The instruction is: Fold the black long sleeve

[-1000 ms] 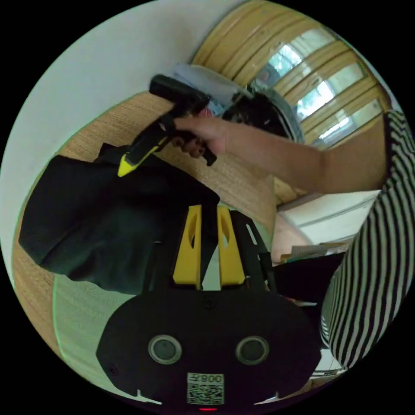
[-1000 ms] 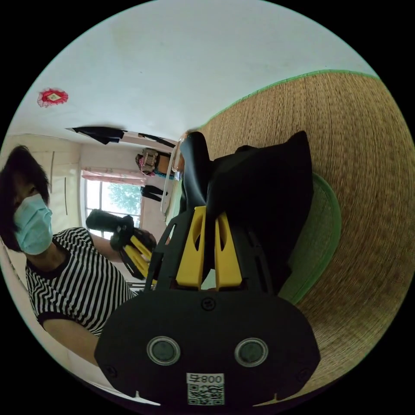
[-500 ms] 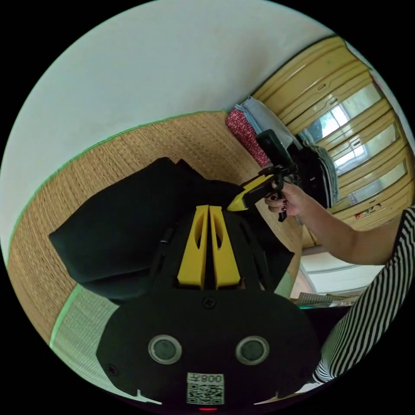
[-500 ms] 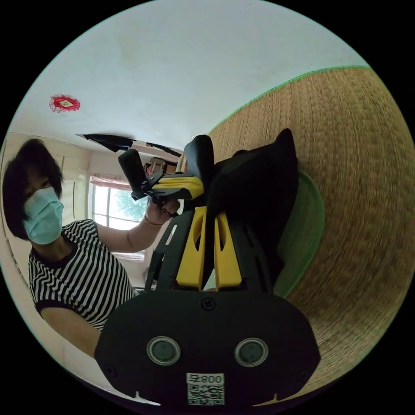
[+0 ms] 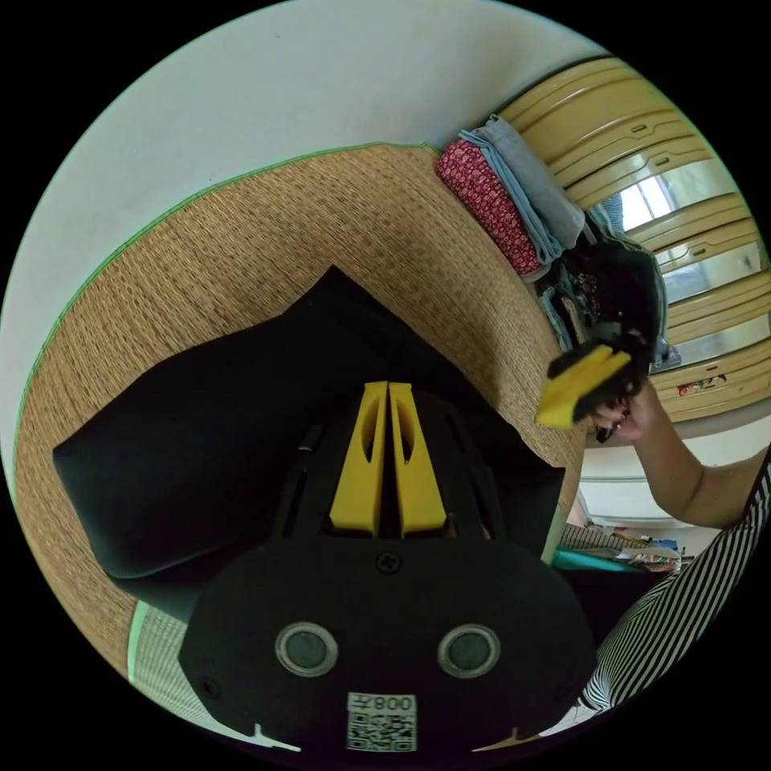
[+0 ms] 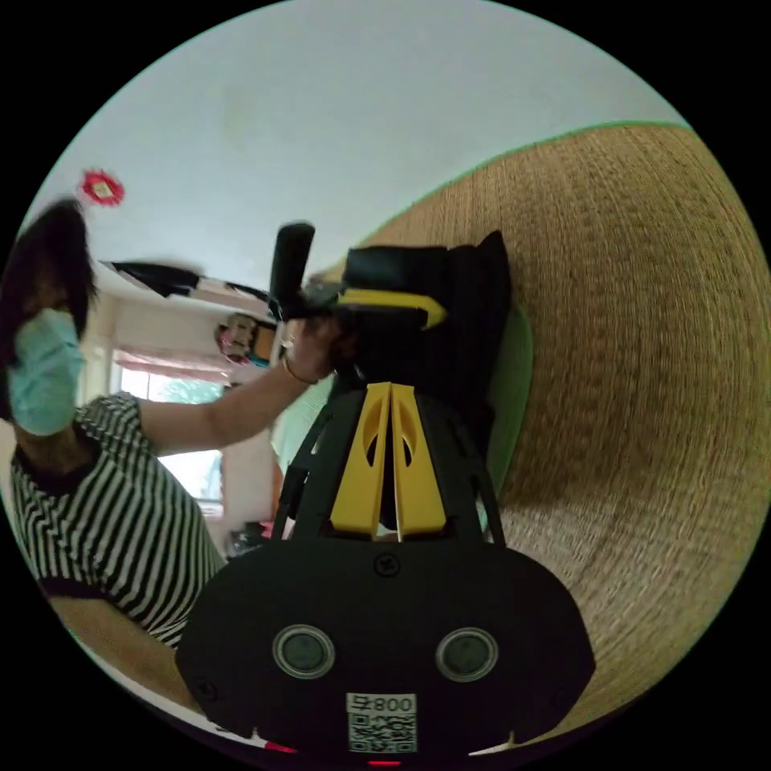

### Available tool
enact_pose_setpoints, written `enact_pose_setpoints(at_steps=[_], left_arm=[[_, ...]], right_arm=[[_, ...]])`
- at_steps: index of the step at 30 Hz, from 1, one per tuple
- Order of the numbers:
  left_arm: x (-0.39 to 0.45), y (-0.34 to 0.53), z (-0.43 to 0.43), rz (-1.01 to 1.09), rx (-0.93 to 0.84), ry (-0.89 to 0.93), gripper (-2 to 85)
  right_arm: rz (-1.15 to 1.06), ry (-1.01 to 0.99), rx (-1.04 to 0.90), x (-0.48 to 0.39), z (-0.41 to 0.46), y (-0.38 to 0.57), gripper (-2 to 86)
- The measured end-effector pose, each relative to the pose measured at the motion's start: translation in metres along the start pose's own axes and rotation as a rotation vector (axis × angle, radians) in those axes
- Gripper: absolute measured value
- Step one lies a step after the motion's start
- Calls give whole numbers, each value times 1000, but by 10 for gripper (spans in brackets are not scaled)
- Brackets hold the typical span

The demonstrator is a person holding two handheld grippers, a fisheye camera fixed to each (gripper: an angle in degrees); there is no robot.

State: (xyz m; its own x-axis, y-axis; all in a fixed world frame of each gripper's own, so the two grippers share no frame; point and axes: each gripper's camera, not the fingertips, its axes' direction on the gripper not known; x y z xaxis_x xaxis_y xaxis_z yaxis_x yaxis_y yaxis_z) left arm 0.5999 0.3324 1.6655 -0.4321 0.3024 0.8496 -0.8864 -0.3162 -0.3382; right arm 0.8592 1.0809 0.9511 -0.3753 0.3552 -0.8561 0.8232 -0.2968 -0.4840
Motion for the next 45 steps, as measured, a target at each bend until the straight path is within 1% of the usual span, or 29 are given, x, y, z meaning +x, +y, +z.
enact_pose_setpoints(at_steps=[1,2,3,8,10,11,13,16,17,20,22,23,24,26,28,29,31,34,37,38,40,42,43,44,45], left_arm=[[-3,-4,3,3,-7,-9,1],[-4,-6,5,4,-9,-12,1],[-7,-9,6,6,-13,-14,1],[-18,-11,6,10,11,-20,1],[-23,-12,6,10,12,-24,1],[-24,-12,6,10,12,-26,1],[-28,-14,7,7,15,-25,1],[-34,-14,6,3,14,-21,1],[-35,-14,6,4,15,-21,1],[-40,-13,2,11,16,-6,1],[-42,-13,-5,17,51,22,1],[-42,-14,-6,18,57,19,1],[-42,-15,-7,24,62,12,1],[-44,-15,-1,29,42,-10,1],[-48,-14,10,27,-2,-36,1],[-49,-13,12,27,-11,-37,1],[-53,-9,12,30,-10,-28,2],[-59,-2,12,23,-10,-19,2],[-58,3,12,28,-21,-48,1],[-57,4,12,32,-22,-58,1],[-53,11,12,56,-16,-108,2],[-51,19,11,79,-1,-139,2],[-50,24,10,87,9,-148,2],[-51,26,9,88,9,-147,2],[-53,29,7,82,2,-135,2]], right_arm=[[3,55,-24,-2,5,3,4],[12,165,-42,-4,11,11,6],[27,214,-22,-4,11,19,9],[105,138,56,6,3,45,61],[123,158,62,7,-1,55,68],[135,135,81,9,-4,62,68],[151,66,106,15,-3,68,61],[152,-18,72,23,10,67,31],[148,-16,55,23,12,66,25],[95,12,135,10,-11,73,16],[73,52,121,5,-17,77,13],[78,99,98,6,-16,79,11],[93,106,89,11,-15,83,11],[123,53,121,20,-15,90,10],[164,54,108,30,-6,98,9],[195,20,108,35,-1,103,9],[197,-2,153,32,-1,113,6],[196,115,206,11,-10,130,2],[84,178,235,-28,-17,140,1],[27,201,219,-45,-10,141,1],[-53,290,120,-68,12,136,1],[-117,490,-44,-81,55,132,1],[-135,540,-87,-81,66,133,1],[-138,584,-124,-77,83,136,1],[-106,557,-76,-72,88,142,1]])
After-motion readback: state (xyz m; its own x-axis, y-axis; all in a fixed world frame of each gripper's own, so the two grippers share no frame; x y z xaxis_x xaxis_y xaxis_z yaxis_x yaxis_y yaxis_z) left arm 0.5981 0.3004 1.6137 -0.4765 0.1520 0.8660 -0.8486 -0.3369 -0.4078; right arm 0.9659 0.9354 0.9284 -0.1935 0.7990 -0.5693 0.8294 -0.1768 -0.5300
